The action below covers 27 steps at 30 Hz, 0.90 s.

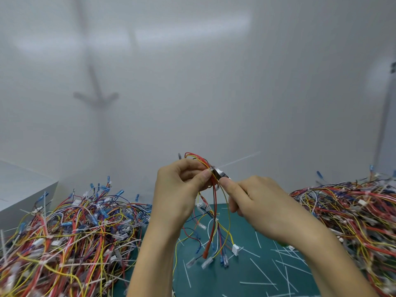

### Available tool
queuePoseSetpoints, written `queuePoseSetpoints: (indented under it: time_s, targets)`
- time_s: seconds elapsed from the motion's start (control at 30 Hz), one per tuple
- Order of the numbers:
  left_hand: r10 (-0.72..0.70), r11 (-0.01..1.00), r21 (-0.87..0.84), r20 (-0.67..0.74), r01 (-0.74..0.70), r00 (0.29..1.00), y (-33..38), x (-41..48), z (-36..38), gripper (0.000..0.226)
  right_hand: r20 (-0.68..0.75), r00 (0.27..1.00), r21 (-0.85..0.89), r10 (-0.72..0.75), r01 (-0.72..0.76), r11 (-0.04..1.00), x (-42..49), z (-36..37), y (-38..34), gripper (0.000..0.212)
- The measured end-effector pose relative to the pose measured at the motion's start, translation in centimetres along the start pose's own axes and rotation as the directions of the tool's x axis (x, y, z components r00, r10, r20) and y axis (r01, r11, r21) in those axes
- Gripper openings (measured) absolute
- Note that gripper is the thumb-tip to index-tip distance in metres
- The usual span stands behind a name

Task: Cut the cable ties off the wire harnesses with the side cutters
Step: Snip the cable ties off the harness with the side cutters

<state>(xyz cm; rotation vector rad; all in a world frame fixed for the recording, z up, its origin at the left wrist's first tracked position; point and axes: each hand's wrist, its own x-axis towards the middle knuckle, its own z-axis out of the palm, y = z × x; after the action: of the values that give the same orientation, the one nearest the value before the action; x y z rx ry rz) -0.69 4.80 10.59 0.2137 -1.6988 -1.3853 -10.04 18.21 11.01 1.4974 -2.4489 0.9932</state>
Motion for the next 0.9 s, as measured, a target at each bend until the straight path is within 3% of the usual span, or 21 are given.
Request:
queuePoseSetpoints:
  time_s: [0.13,0.37,0.5,0.6,0.7,0.8,0.9]
  targets:
    - [-0.002,1.000,-0.014,0.000,0.002,1.000,0.2,0.0,0.0,0.010,0.010,1.000,0.023,0.013,-0.013,1.000,0.0,0.1,0.2,0.070]
    - [-0.021,0.998,-0.061,0.019,0.022,1.000,0.2,-0.1,0.0,0.010,0.054,0.995,0.247,0.080,-0.091,0.965,0.4,0.4,0.4,0.066]
    - [-0.054,0.997,-0.050,0.049,0.057,0.997,0.0,-0.2,0.1,0.002,-0.093,0.988,0.293,0.126,-0.094,0.952,0.6,0.6,0.2,0.062]
    - [-0.066,0.997,-0.032,0.075,0.069,0.995,-0.1,-0.1,0.1,0.005,-0.188,0.971,0.299,0.145,-0.084,0.950,0.6,0.8,0.2,0.047]
    - [-0.043,0.998,0.050,0.125,0.037,0.991,-0.2,-0.2,0.1,0.006,-0.178,0.973,0.292,0.148,-0.091,0.952,0.7,1.2,0.1,0.029]
    - [-0.018,0.981,0.192,0.127,-0.007,0.992,-0.4,-0.2,0.0,0.011,-0.235,0.959,0.270,0.156,-0.090,0.959,0.8,1.4,0.0,0.028]
    - [-0.078,0.920,0.387,0.048,0.053,0.996,-1.1,0.1,-0.9,0.008,-0.308,0.934,0.274,0.180,-0.095,0.957,0.9,1.3,0.2,0.029]
